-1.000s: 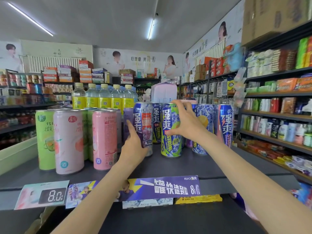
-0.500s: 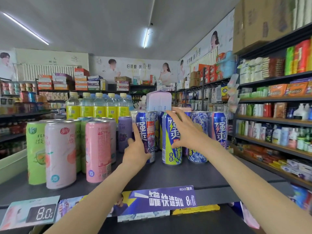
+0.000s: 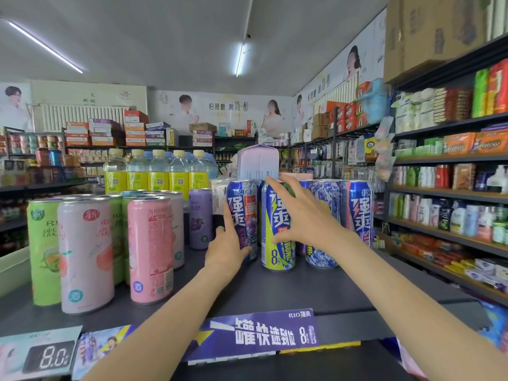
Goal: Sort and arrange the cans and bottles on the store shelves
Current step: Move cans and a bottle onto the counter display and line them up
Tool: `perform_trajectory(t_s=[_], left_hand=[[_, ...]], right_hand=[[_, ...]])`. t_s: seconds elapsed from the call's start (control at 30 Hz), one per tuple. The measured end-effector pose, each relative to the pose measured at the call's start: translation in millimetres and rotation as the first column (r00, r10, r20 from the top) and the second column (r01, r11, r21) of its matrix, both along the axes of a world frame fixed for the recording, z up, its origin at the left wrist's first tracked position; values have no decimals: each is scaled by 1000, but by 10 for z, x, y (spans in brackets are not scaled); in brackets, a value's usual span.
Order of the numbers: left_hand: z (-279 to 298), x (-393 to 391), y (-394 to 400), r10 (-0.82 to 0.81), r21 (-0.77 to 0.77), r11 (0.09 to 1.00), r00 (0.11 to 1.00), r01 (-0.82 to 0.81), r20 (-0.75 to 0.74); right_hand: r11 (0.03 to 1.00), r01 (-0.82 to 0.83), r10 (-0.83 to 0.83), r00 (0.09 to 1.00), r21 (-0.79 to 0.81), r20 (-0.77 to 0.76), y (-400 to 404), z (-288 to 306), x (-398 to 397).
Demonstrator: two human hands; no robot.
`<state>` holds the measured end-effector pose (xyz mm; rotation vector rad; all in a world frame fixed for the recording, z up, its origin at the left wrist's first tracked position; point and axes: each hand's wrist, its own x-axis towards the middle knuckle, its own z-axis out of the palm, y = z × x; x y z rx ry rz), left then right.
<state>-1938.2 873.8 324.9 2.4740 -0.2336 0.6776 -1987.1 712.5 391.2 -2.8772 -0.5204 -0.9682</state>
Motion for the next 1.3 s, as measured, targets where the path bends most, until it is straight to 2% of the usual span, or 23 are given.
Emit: perform_trajectory(t_s=[0.17,0.23,0.4,0.6,1.03,1.3], left_hand=[[-22,11,34,-13,-13,1000,1000,13,0],[-11,4,37,-27,-7,1000,1000,27,3],[-9,28,32,-36,-15,999,999,36,6],[-9,18,19,-18,7,1000,1000,18,-11],[115,114,-203,89,113,991,990,-76,-109],[20,162,-49,-20,2,1000,999,20,-44]], right_hand=[[960,-91,96,995,266,-7,69,-215,101],[956,-90,95,995,279,-5,63,-210,107],[996,31,-33,999,87,27,-33,-87,40],[978,154,-121,969,-143,214,-130,-53,-58],[976,147,-125,982,-163,138,-285,-64,1],[980,134,-116,986,-148,124,-303,-59,34]])
